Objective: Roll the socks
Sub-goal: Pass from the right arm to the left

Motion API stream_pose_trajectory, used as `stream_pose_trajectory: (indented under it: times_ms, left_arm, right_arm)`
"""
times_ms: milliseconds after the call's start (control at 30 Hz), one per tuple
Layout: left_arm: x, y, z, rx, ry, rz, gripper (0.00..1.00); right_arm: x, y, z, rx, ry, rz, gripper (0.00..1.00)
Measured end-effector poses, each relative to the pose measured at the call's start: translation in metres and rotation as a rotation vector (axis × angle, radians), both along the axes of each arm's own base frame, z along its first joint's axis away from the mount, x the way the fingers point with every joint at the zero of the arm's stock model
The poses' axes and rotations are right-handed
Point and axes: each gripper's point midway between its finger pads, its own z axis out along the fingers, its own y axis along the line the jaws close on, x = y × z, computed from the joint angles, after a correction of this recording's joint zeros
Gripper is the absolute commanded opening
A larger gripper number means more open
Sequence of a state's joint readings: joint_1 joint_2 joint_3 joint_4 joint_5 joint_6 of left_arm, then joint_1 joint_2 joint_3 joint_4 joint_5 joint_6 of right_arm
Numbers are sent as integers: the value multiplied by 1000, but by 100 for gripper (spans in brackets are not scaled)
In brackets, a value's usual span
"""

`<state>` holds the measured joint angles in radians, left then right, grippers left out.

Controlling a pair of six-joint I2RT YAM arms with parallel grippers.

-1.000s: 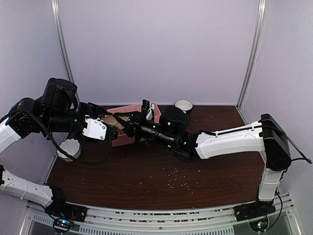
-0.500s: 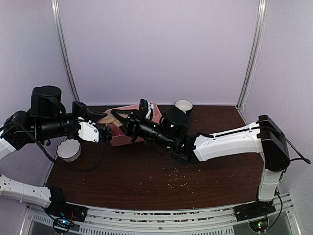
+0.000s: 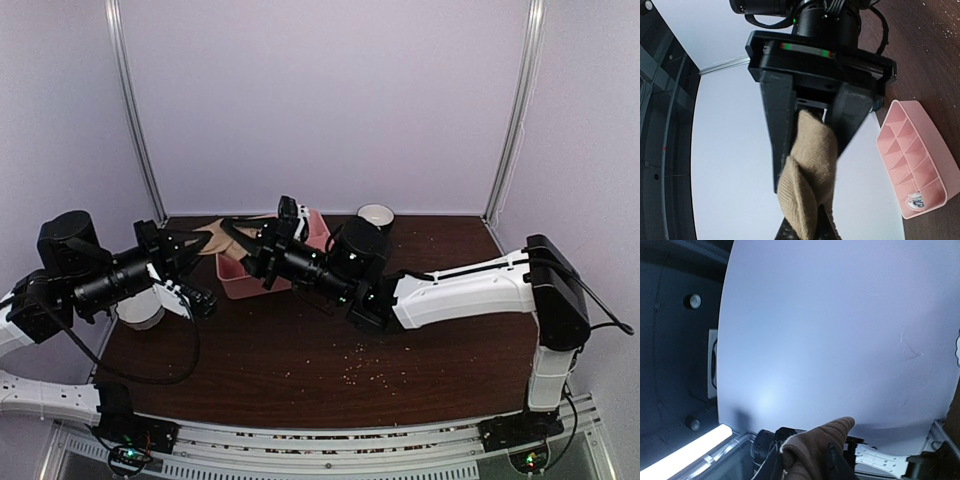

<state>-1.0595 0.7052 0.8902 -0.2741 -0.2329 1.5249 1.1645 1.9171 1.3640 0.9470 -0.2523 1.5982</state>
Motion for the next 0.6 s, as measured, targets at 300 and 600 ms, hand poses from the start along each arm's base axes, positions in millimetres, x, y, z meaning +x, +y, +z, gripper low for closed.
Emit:
stream_pose_trajectory:
  times_ms: [300, 600]
  left_arm:
    - [-11, 1, 20, -2, -118, -56, 0]
    - [-23, 5, 23, 42, -265, -106, 0]
  right_arm:
    - [-18, -18, 18, -70, -228, 29, 49]
    - [-11, -84, 36, -532, -684, -279, 100]
